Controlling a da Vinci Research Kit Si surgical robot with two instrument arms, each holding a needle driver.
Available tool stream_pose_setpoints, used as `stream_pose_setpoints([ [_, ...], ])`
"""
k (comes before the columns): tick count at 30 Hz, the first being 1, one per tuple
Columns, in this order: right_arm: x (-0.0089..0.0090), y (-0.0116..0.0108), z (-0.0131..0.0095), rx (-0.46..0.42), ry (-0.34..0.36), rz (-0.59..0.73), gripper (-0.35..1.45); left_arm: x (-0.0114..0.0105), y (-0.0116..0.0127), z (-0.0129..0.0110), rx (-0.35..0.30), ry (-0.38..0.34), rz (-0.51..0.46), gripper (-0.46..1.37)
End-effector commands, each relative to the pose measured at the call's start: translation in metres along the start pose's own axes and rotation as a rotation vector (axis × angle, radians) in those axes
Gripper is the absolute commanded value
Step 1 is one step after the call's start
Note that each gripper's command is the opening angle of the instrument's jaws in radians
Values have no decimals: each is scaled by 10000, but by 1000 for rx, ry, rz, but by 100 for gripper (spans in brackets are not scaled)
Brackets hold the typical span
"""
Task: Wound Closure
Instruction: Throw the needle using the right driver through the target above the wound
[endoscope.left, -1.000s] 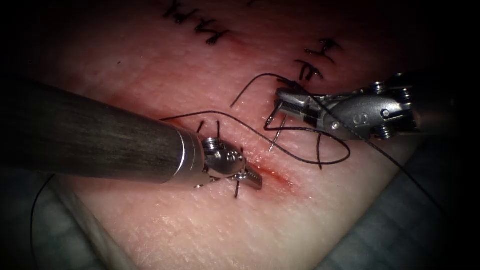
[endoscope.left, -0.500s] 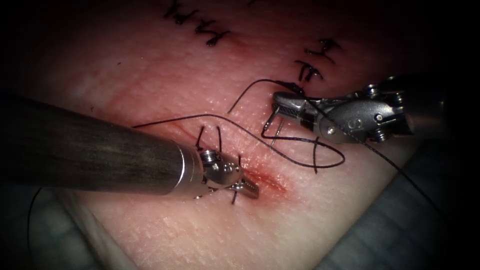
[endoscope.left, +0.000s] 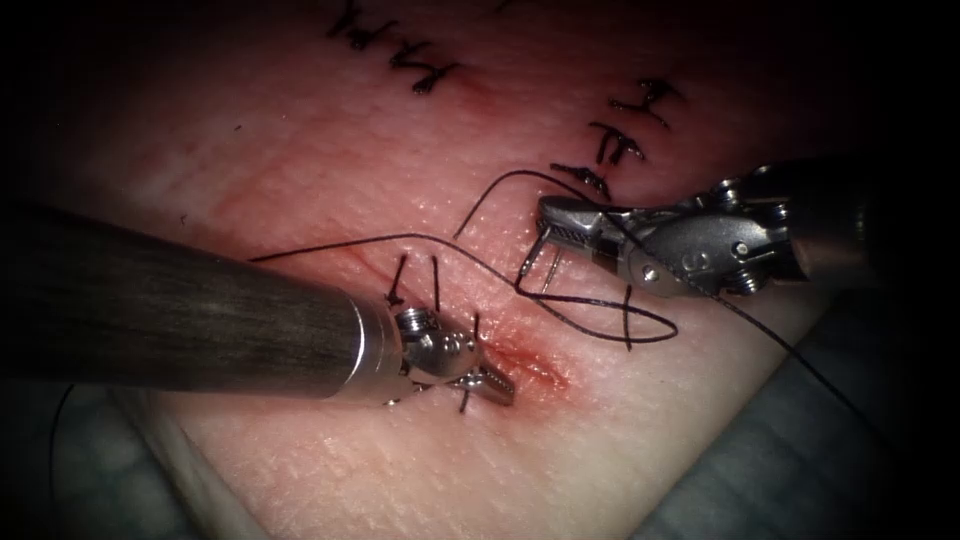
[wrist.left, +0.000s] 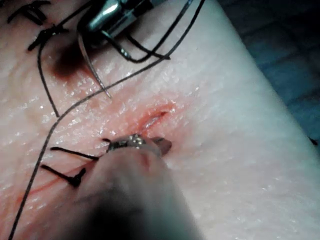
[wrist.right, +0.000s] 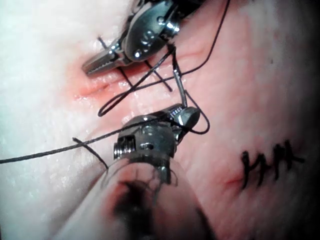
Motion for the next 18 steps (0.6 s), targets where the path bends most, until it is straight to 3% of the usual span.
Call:
stream_pose_setpoints([
  [1,0,-2,1,-9,0,-19,-35,0,0,-1,-12,0,1,-35],
  [13,4,-48,4,-9,26,-84,-35,3,-1,-6,-19,1,-6,-35],
  [18,0,-67,5,-14,21,-37,-35,4,-1,-8,-21,1,-7,-35],
])
